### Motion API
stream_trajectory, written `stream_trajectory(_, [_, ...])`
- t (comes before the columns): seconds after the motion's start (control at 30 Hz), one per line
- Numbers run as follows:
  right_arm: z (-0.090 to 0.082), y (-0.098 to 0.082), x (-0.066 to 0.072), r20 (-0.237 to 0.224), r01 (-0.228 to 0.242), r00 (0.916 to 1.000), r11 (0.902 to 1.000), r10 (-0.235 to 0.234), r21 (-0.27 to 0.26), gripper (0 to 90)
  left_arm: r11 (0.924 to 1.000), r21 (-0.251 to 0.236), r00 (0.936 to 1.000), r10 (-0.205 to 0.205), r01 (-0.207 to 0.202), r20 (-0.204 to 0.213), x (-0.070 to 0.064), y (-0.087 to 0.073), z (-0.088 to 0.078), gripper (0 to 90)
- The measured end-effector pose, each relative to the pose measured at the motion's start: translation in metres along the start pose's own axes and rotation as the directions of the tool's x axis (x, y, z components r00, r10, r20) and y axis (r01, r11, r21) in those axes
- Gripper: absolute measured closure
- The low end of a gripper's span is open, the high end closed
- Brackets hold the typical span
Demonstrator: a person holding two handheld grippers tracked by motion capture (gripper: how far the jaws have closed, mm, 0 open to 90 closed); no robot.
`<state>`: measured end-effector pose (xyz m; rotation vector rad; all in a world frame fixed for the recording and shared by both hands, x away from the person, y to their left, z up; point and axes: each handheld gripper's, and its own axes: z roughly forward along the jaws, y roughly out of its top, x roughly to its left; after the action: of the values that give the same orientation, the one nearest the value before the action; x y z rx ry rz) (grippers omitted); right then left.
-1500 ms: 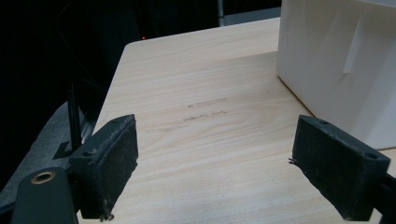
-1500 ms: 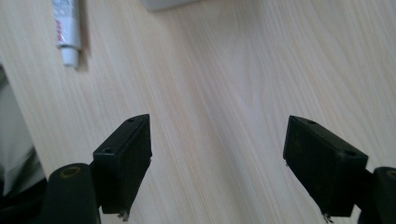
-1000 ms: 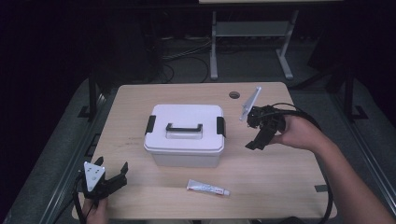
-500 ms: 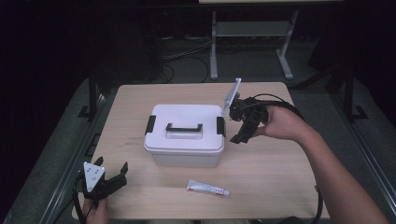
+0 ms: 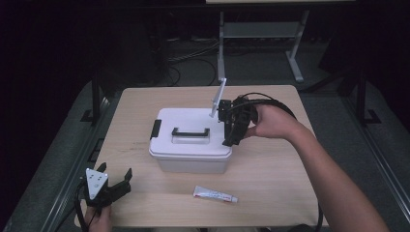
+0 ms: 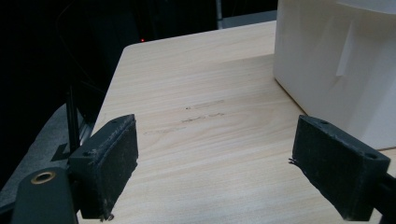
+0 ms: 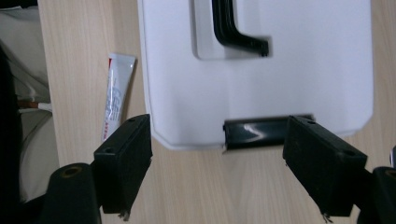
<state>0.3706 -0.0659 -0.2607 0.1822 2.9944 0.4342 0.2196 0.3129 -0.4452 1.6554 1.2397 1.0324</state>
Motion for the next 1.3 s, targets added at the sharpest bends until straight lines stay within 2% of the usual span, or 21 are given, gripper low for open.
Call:
stream_trajectory(0.43, [0.007, 0.033, 0.000, -0.005, 0.032, 0.9995, 0.9995, -0.032, -0.006, 28.4, 1.0000, 0.000, 1.0000, 0.003, -0.003, 0.002, 0.000, 0.000, 0.000, 13.5])
stream_trajectory(0.7, [0.018, 0.052, 0.000, -0.015, 0.054, 0.9984, 0.9986, -0.054, 0.000, 33.4, 1.0000, -0.002, 1.0000, -0.006, 0.006, -0.005, 0.002, 0.000, -0.001, 13.6])
stream_trajectory(0.87, [0.026, 0.069, 0.000, -0.018, 0.073, 0.9972, 0.9973, -0.072, 0.009, 42.7, 1.0000, -0.001, 1.0000, -0.001, 0.001, 0.000, 0.000, 0.000, 0.000, 13.6])
stream_trajectory(1.17, [0.039, 0.083, -0.002, -0.026, 0.081, 0.9964, 0.9961, -0.081, 0.033, 49.6, 1.0000, -0.004, 1.0000, -0.008, 0.008, -0.003, 0.002, 0.000, -0.001, 13.6])
stream_trajectory(1.3, [0.045, 0.086, -0.002, -0.023, 0.099, 0.9949, 0.9941, -0.098, 0.044, 55.0, 0.9999, -0.003, 0.9999, -0.011, 0.011, -0.003, 0.002, 0.000, -0.001, 13.6])
